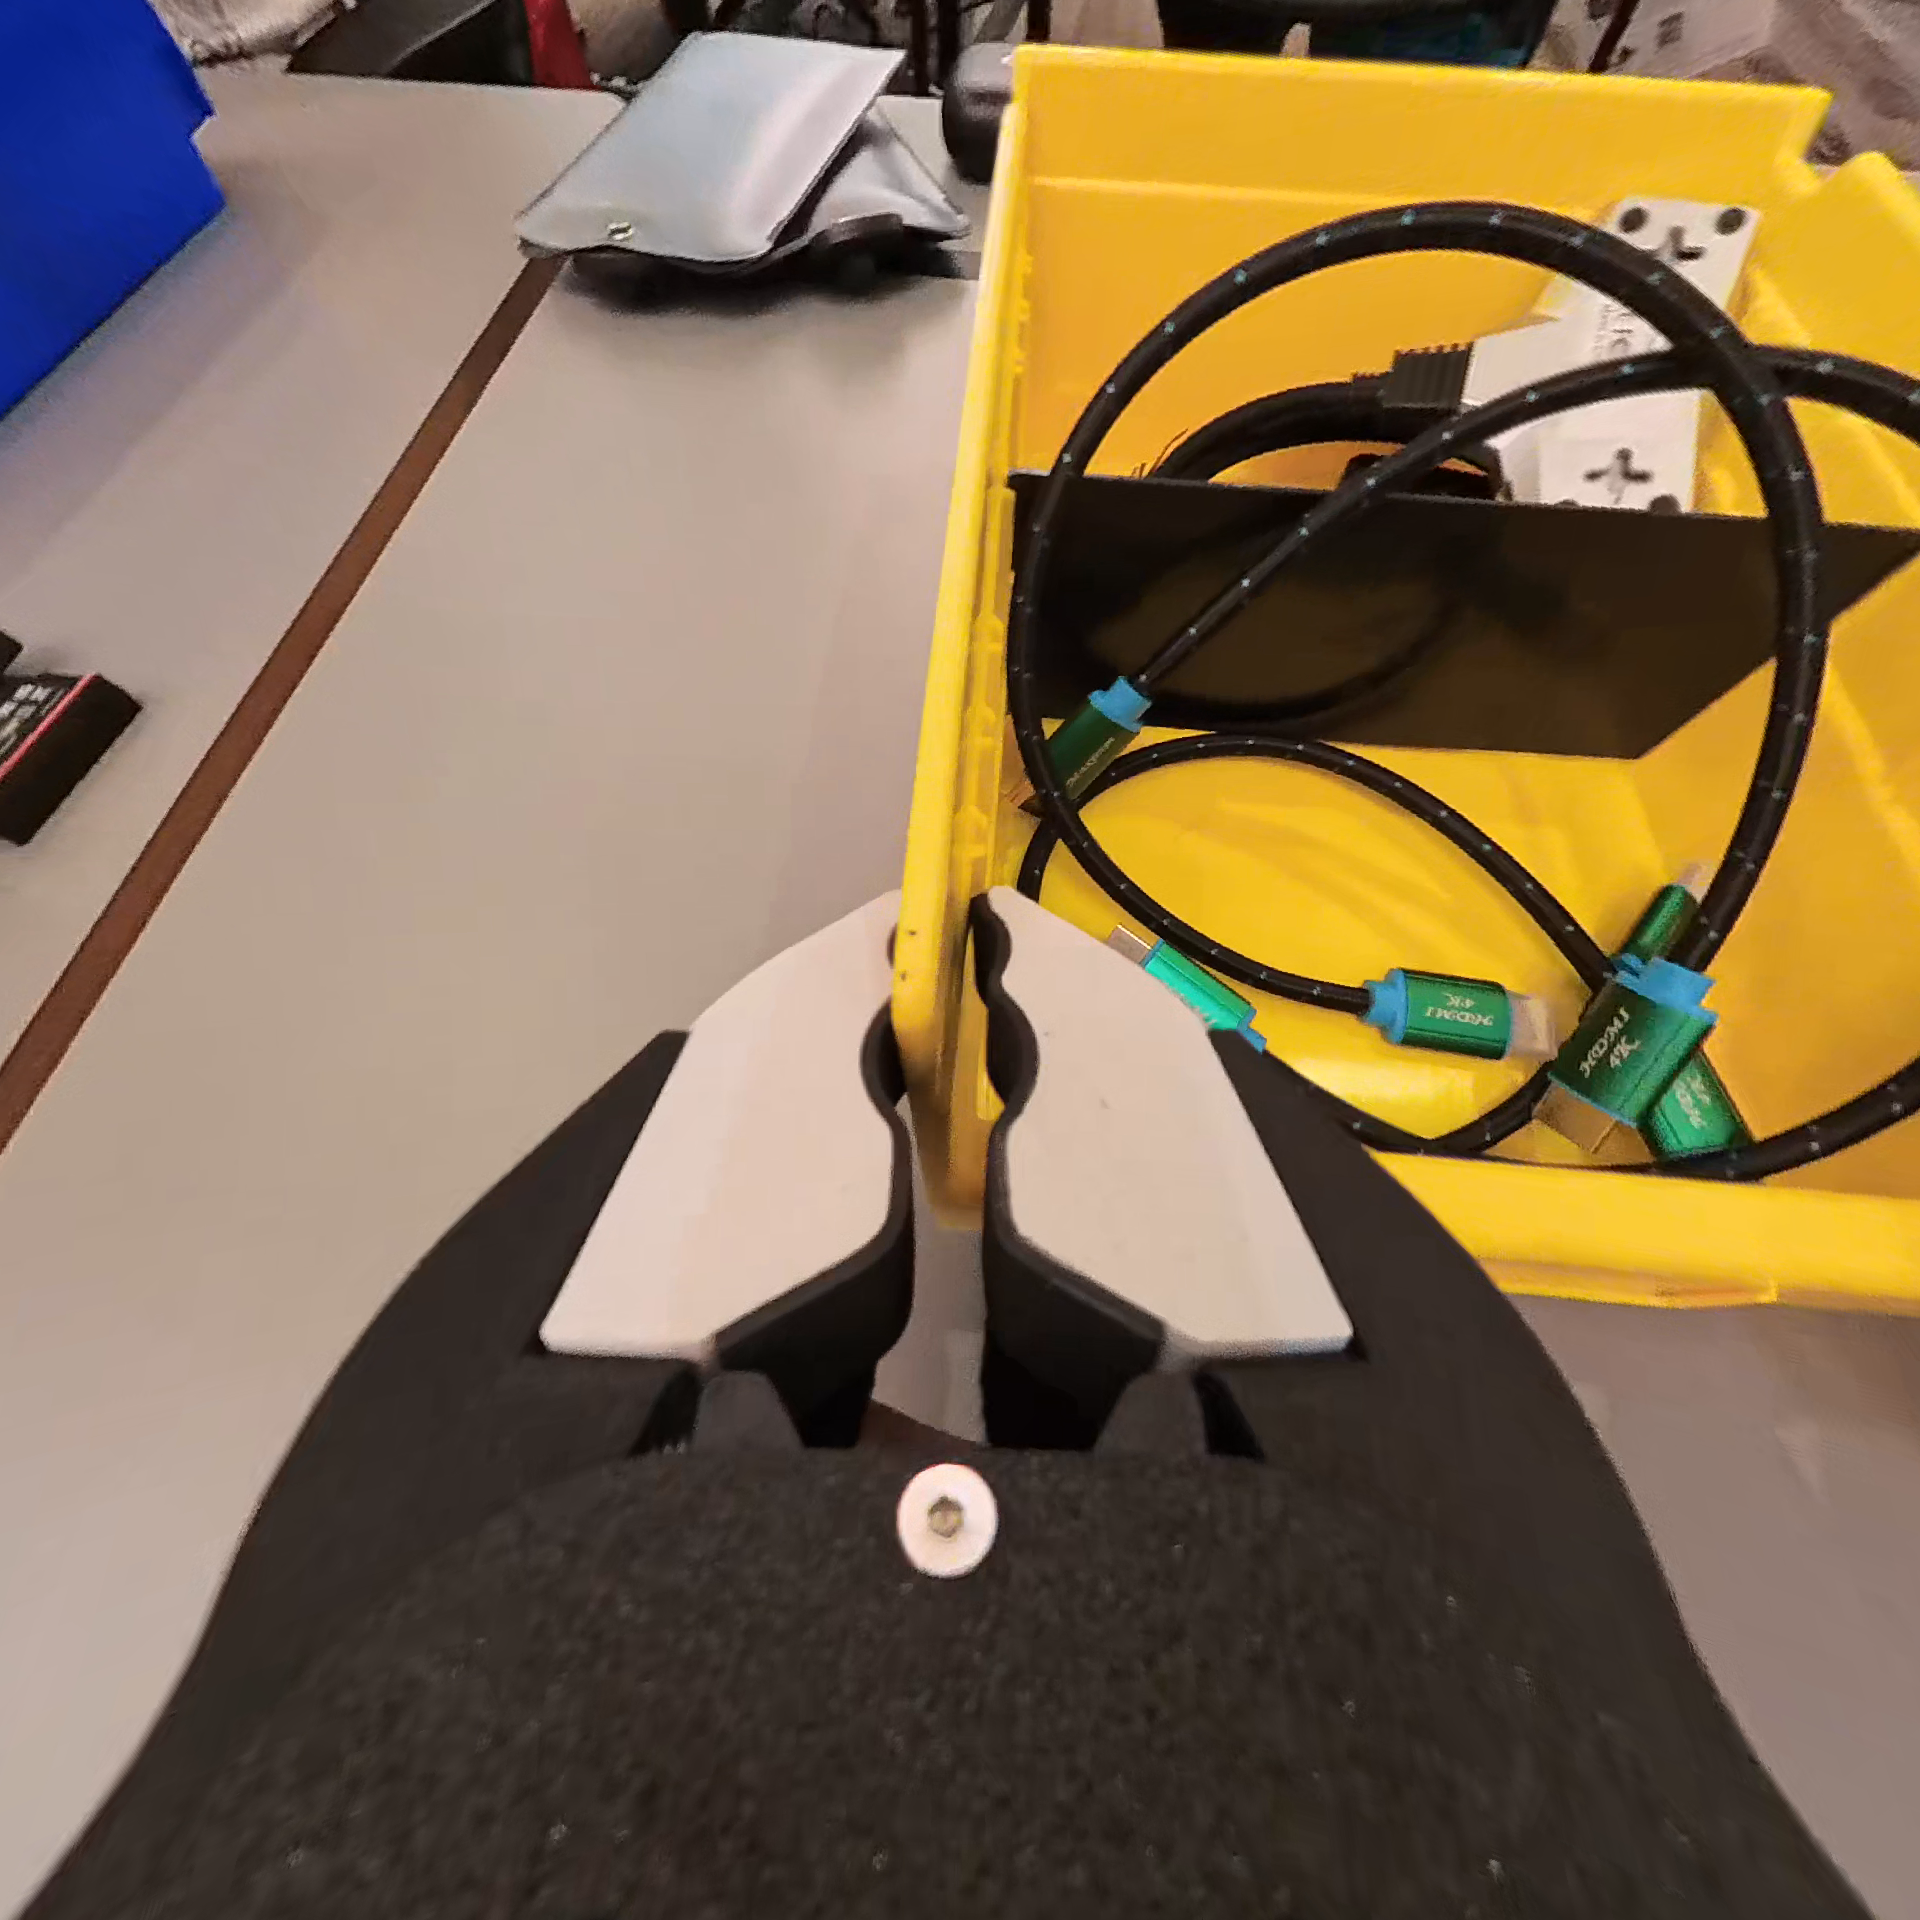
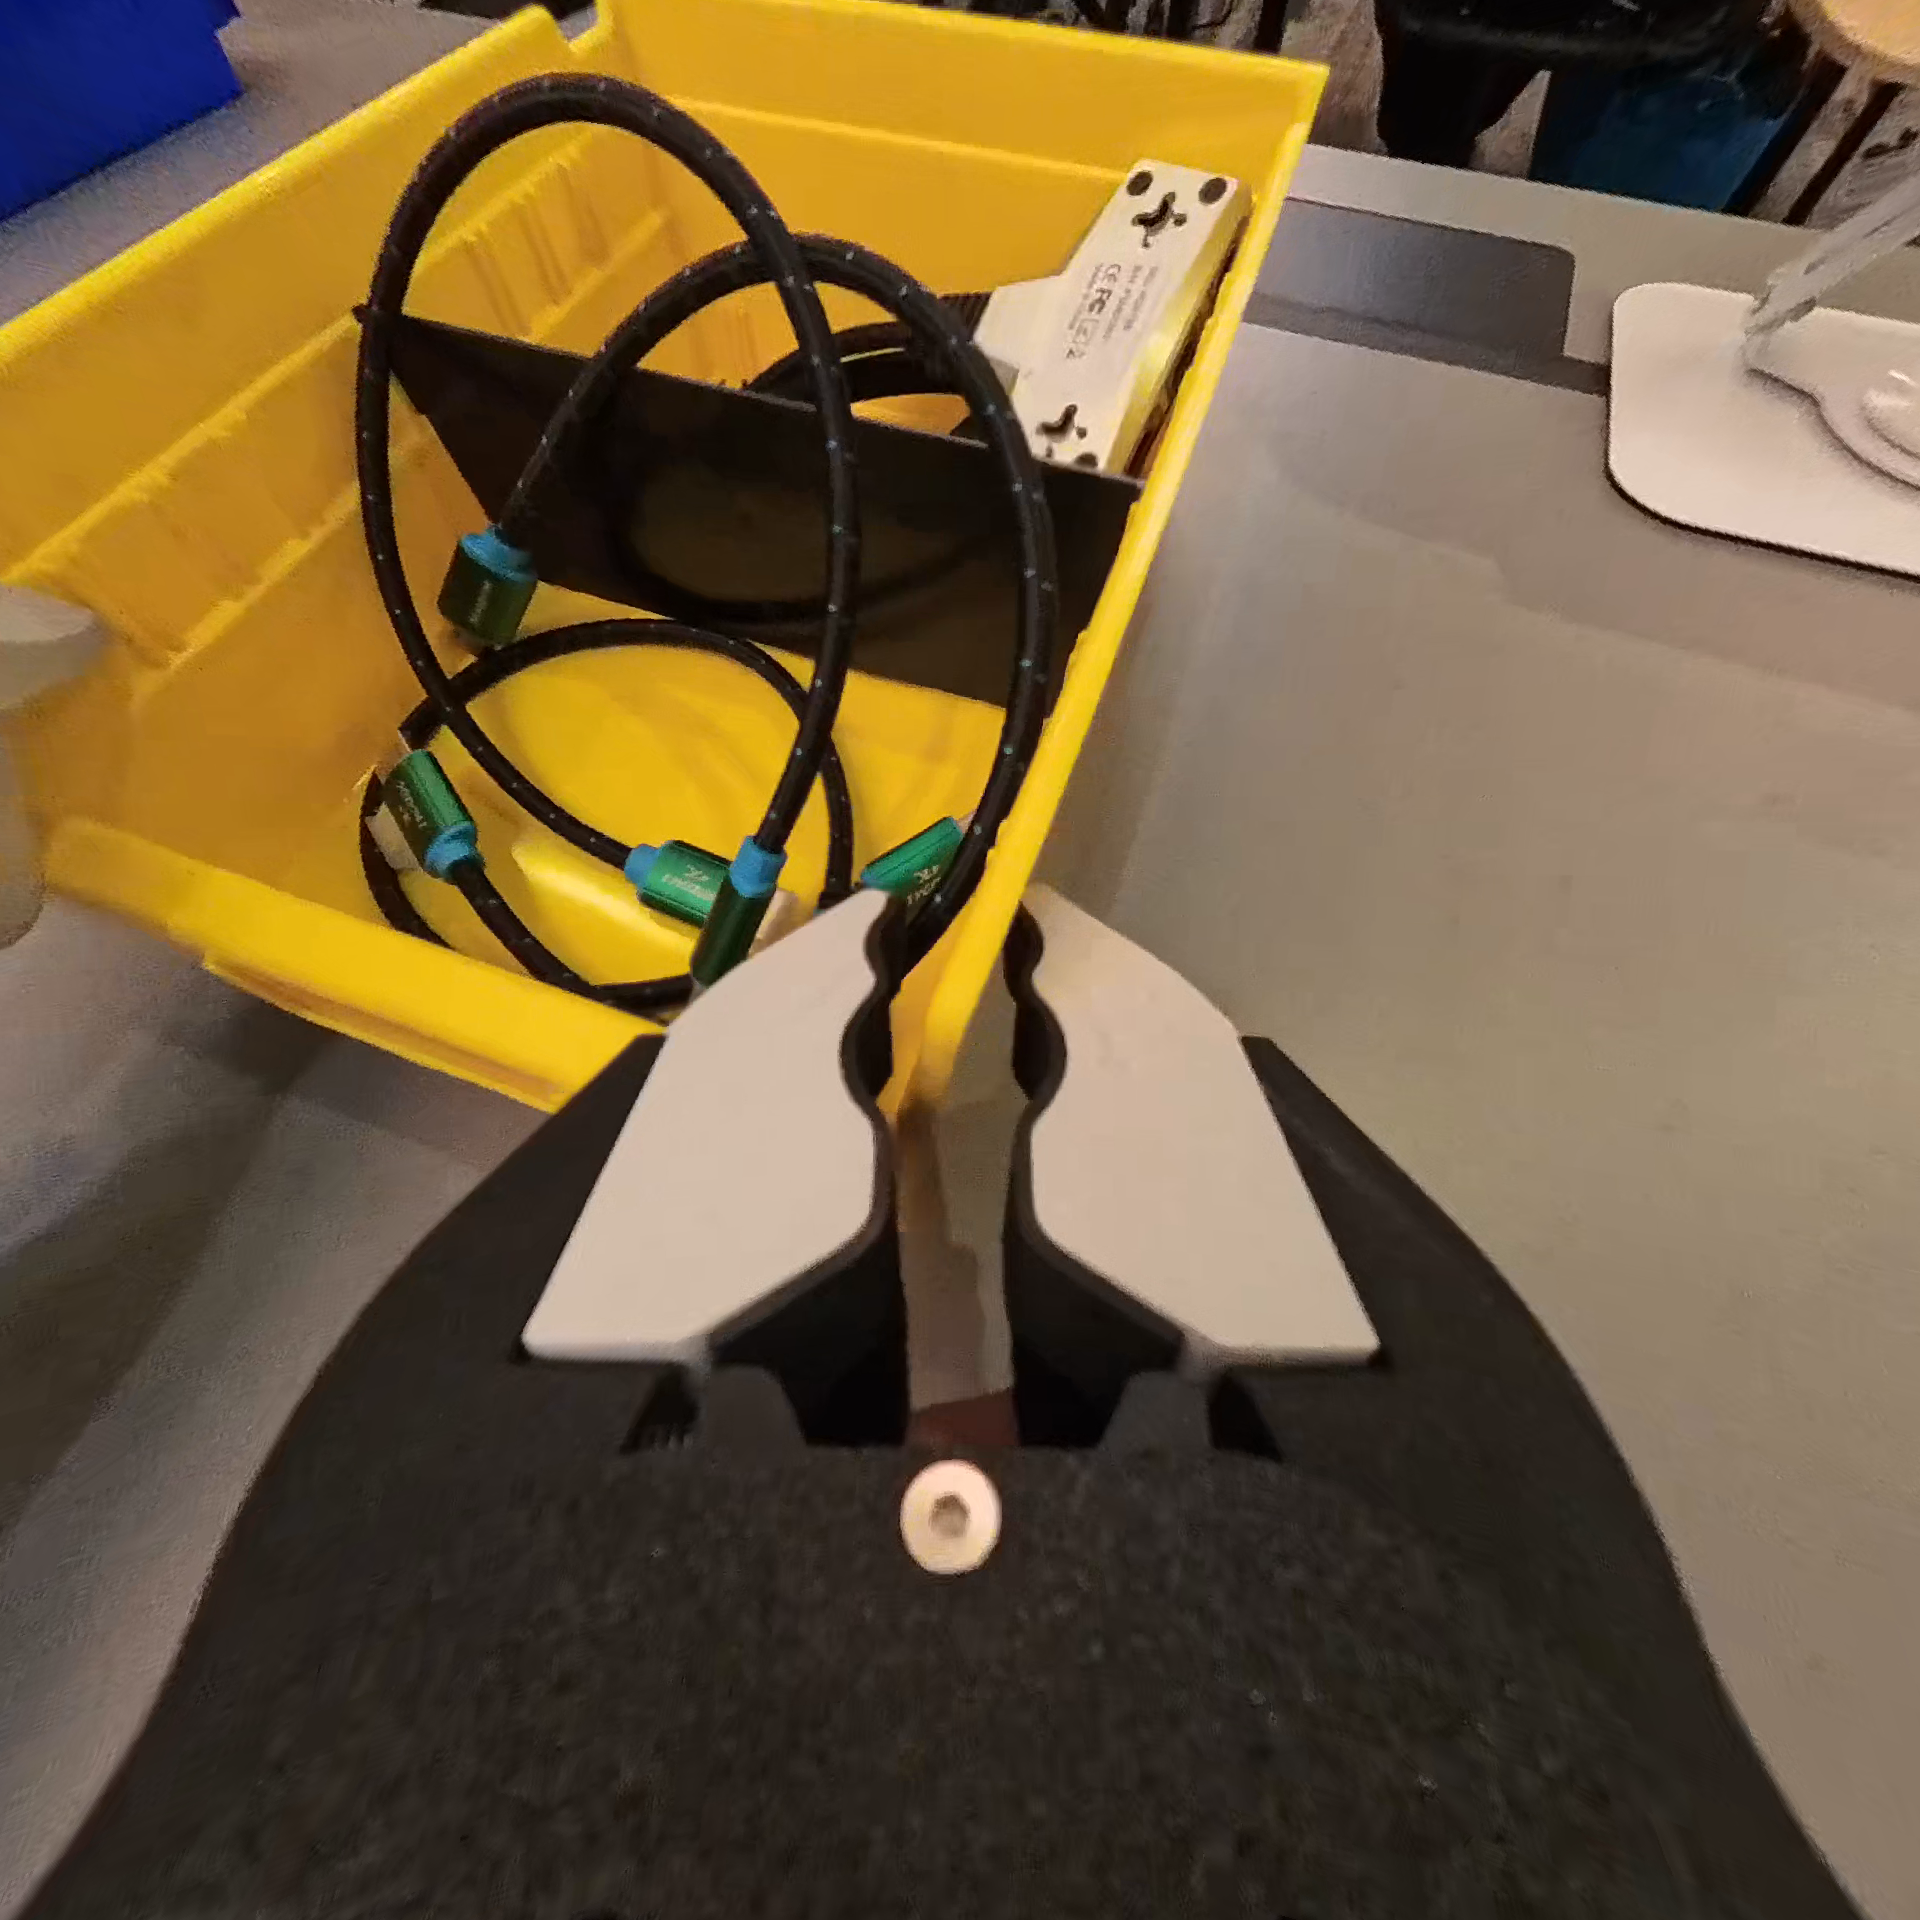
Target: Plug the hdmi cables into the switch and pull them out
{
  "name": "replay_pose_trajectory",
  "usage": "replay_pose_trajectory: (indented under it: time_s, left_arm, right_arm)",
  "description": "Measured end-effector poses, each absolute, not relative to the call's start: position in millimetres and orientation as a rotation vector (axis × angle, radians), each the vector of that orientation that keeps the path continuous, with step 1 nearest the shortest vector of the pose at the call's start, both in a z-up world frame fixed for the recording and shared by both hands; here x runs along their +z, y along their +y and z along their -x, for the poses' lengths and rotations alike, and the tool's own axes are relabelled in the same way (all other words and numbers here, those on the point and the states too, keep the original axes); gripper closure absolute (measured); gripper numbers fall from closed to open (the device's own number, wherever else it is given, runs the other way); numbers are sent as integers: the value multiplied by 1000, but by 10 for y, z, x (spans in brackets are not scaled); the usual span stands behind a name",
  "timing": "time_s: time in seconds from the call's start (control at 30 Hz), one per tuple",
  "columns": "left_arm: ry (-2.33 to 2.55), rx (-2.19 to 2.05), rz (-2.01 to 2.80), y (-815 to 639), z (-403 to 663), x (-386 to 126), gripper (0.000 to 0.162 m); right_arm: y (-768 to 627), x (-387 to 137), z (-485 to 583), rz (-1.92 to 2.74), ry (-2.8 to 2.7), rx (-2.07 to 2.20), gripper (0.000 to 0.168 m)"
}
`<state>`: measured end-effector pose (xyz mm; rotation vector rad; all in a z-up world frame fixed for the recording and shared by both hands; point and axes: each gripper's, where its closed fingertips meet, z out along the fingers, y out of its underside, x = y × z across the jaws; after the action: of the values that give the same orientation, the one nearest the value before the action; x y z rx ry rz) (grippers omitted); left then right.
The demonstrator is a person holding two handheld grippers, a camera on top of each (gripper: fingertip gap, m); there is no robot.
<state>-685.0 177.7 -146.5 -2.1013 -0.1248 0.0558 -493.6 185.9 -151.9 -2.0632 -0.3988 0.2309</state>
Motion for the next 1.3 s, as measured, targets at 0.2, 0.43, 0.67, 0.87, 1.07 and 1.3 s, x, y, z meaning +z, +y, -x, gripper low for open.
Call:
replay_pose_trajectory:
  time_s: [0.2, 0.43, 0.67, 0.87, 1.07, 1.3]
  left_arm:
    - [-154, 151, 2015, 1531, 6889, -1262, 136]
    - [-163, 425, 1917, 1008, 6568, -1047, 140]
    - [18, -120, 2056, 777, 4920, -1452, 136]
    - [-1, -114, 2097, 990, 4948, -1537, 134]
    - [-15, -62, 2072, 1077, 5093, -1466, 134]
    - [45, -144, 2072, 827, 4907, -1471, 134]
  right_arm:
    - [1019, -1438, 4587, 2020, -685, 437, 150]
    - [560, -1540, 2931, 1893, -777, 550, 138]
    - [988, -1165, 959, 1895, -259, 479, 136]
    - [1076, -1175, -161, 1880, -30, 387, 135]
    - [1073, -1370, -431, 1963, -42, 244, 136]
    - [945, -1347, 69, 1931, -193, 388, 140]
